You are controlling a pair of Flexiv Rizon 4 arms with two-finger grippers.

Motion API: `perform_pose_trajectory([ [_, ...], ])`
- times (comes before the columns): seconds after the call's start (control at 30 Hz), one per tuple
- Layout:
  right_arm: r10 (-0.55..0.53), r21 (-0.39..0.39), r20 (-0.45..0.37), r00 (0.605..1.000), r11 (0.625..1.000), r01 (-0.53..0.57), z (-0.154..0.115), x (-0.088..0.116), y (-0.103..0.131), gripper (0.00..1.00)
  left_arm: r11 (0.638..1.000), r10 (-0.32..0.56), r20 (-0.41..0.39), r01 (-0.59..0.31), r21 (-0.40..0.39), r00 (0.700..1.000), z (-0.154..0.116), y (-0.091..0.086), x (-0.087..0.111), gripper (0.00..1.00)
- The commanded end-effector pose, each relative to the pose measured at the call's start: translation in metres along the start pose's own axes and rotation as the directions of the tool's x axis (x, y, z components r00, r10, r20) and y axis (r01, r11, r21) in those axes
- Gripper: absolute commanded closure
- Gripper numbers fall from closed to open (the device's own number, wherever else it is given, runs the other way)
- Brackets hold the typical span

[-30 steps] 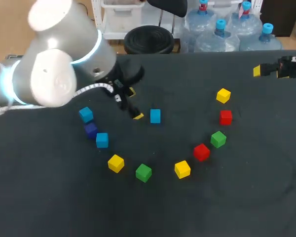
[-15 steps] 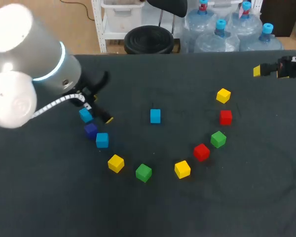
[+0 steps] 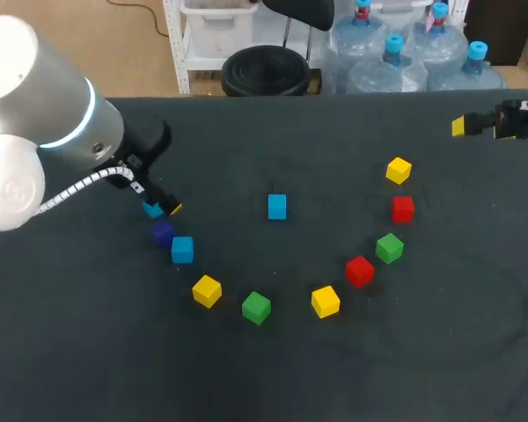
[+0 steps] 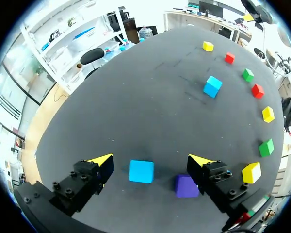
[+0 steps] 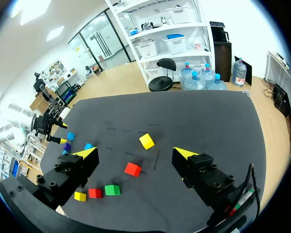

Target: Place the blue cubes, place green cubes on the blue cubes, place the yellow cubes on the green cubes, then place the red cubes on the yellow cubes, and place purple cube on the red cubes.

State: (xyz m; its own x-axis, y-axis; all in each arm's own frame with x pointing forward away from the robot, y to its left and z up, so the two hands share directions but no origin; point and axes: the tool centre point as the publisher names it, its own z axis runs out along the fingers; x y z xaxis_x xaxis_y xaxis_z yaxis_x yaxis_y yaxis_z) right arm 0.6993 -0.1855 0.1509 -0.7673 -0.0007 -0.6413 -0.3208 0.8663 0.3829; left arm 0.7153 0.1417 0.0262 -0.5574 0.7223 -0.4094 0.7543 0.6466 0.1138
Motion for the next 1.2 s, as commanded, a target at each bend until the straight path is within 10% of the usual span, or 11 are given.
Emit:
perform_pose_trajectory([
  [0.03,0.000,0.002,0.000,1.000,1.000,0.000,0.000,0.000,0.000,0.00,1.000,-0.004,-0.001,0.004,0.005,1.000,0.003,0.010,0.001,0.00],
  [0.77,0.000,0.002,0.000,1.000,1.000,0.000,0.000,0.000,0.000,0.00,0.999,0.005,-0.031,-0.004,0.048,0.999,0.026,0.023,0.016,0.18],
  [0.97,0.000,0.002,0.000,1.000,1.000,0.000,0.000,0.000,0.000,0.00,0.998,0.007,-0.027,-0.005,0.058,1.000,0.029,0.024,0.020,0.50],
  [1.2,0.000,0.002,0.000,1.000,1.000,0.000,0.000,0.000,0.000,0.00,0.998,0.005,-0.020,-0.004,0.065,1.000,0.031,0.023,0.024,0.56],
])
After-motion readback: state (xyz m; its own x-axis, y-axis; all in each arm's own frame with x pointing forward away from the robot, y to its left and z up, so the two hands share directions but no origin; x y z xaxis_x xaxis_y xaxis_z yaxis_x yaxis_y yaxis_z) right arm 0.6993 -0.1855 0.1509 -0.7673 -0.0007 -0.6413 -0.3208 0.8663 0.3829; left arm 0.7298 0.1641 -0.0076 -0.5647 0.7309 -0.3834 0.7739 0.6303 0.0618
